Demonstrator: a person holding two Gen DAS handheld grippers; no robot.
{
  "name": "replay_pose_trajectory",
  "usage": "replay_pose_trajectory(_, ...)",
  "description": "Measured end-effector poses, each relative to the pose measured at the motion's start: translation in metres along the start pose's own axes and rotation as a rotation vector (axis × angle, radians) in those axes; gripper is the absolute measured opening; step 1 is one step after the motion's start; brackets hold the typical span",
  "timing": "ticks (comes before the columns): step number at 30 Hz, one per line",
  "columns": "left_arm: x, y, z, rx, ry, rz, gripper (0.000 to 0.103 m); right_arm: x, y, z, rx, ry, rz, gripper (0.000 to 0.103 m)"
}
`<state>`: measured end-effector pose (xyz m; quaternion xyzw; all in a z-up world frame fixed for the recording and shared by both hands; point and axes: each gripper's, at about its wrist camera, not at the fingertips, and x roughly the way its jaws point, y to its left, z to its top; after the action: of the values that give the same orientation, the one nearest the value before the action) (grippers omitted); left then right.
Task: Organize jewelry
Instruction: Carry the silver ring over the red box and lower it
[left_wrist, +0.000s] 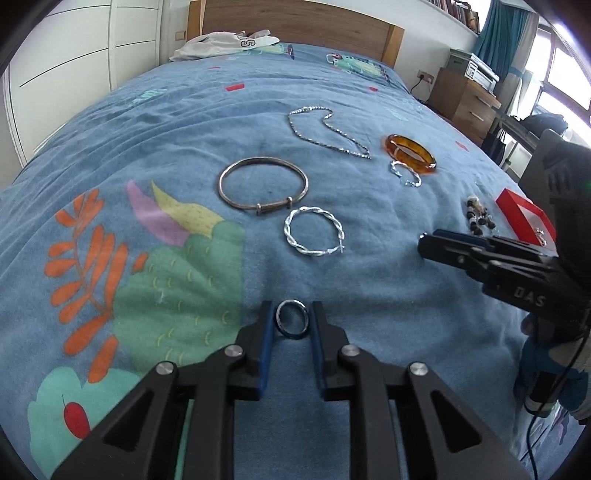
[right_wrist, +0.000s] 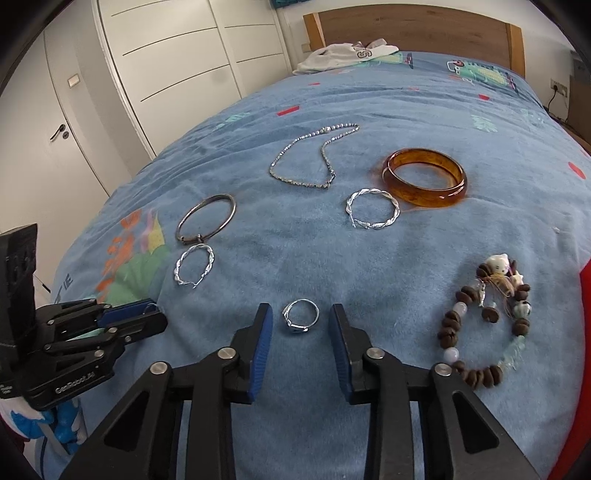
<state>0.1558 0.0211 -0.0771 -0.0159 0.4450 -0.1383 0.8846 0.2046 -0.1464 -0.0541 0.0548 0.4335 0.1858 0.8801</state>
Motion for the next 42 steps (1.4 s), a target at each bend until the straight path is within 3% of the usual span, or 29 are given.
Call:
replay_pose_trajectory(2, -0.001, 0.001, 0.000, -0.005, -0.001, 0.005, 0.018, 0.003, -0.001, 0.000, 0.001, 0.010, 0.001, 0.021)
replay_pose_trajectory(11, -0.007, 0.000, 0.001, -0.019, -0.004, 0.016, 0.018, -0.004, 0.004, -0.002, -0.016, 0.016, 0.010, 0.020)
replay_pose_trajectory(25, -0.052, -0.023, 0.005, 0.000, -0.064, 0.017, 0.018, -0.080, 0.008, -0.013, 0.001, -0.076, -0.003, 0.020)
replay_pose_trajectory(33, -0.076, -0.068, 0.015, 0.028, -0.101, -0.039, 0.017, -0.151, -0.028, -0.028, 0.040, -0.148, -0.085, 0.020)
replay_pose_trajectory(42, -0.080, -0.153, 0.033, 0.105, -0.109, -0.153, 0.017, -0.223, -0.098, -0.050, 0.101, -0.195, -0.218, 0.020)
